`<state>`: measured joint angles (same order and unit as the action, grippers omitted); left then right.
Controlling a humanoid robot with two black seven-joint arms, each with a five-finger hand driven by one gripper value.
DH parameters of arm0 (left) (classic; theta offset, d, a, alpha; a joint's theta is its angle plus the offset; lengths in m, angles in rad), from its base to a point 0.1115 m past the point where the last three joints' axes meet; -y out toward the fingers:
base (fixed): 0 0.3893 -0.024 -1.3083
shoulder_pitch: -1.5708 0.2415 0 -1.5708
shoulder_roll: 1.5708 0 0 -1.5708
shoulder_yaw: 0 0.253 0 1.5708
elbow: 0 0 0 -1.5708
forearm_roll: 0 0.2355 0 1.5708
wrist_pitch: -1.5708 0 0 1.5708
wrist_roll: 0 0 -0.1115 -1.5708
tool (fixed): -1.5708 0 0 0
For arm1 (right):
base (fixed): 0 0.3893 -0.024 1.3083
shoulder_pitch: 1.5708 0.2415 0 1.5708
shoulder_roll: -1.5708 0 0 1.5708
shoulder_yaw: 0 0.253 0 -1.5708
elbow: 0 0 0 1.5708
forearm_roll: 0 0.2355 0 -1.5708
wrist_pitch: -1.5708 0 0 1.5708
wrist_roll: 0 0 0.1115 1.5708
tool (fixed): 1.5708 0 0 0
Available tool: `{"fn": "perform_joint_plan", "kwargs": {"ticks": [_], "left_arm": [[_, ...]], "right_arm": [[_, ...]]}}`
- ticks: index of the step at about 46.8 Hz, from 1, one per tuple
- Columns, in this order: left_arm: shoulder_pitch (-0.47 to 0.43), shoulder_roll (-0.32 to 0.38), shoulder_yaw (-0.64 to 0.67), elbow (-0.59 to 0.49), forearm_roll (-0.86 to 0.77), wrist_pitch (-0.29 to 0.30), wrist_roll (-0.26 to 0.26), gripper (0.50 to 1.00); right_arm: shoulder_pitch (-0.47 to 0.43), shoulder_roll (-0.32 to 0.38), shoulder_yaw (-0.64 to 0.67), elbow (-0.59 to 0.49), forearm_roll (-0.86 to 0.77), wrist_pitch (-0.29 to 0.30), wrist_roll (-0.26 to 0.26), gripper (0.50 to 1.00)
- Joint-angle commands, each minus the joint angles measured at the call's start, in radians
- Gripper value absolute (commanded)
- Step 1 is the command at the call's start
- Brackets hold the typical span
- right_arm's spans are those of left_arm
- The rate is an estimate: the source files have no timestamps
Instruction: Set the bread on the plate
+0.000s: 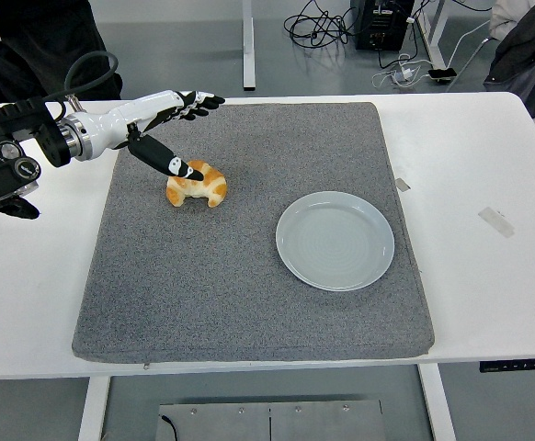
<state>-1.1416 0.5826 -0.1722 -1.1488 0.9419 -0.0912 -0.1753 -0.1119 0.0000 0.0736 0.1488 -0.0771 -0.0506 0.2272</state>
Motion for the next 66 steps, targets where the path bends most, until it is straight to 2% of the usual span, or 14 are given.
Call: {"fn": "perform_joint_plan", "kwargs": {"ticks": [1, 9, 16, 20, 25, 35, 43, 49, 66], "left_arm": [[0.005, -0.003, 0.020, -0.002, 0.073, 0.016, 0.002, 0.981], [0.013, -0.007, 0.066, 0.000, 0.146, 0.079, 0.033, 0.981], [0.019, -0.010, 0.143, 0.014, 0.215, 0.152, 0.034, 0.980], [0.023, -0.035, 0.163, 0.047, 0.261, 0.192, 0.033, 0.980], [0.031, -0.069, 0.168, 0.103, 0.273, 0.211, 0.025, 0.975], [0.045, -0.081, 0.168, 0.138, 0.273, 0.263, 0.025, 0.975], [0.051, -0.133, 0.191, 0.202, 0.275, 0.309, 0.016, 0.977], [0.054, -0.161, 0.195, 0.228, 0.271, 0.338, -0.018, 0.975], [0.072, -0.236, 0.198, 0.320, 0.271, 0.384, -0.050, 0.971]], "right_arm": [[0.000, 0.000, 0.000, 0.000, 0.000, 0.000, 0.000, 1.000], [0.000, 0.000, 0.000, 0.000, -0.001, 0.000, 0.000, 1.000], [0.000, 0.000, 0.000, 0.000, 0.000, 0.000, 0.000, 1.000], [0.000, 0.000, 0.000, 0.000, -0.001, 0.000, 0.000, 1.000], [0.000, 0.000, 0.000, 0.000, 0.000, 0.000, 0.000, 1.000], [0.000, 0.000, 0.000, 0.000, -0.001, 0.000, 0.000, 1.000], [0.000, 0.000, 0.000, 0.000, 0.000, 0.000, 0.000, 1.000], [0.000, 0.000, 0.000, 0.000, 0.000, 0.000, 0.000, 1.000], [0.000, 0.000, 0.000, 0.000, -0.001, 0.000, 0.000, 1.000]]}}
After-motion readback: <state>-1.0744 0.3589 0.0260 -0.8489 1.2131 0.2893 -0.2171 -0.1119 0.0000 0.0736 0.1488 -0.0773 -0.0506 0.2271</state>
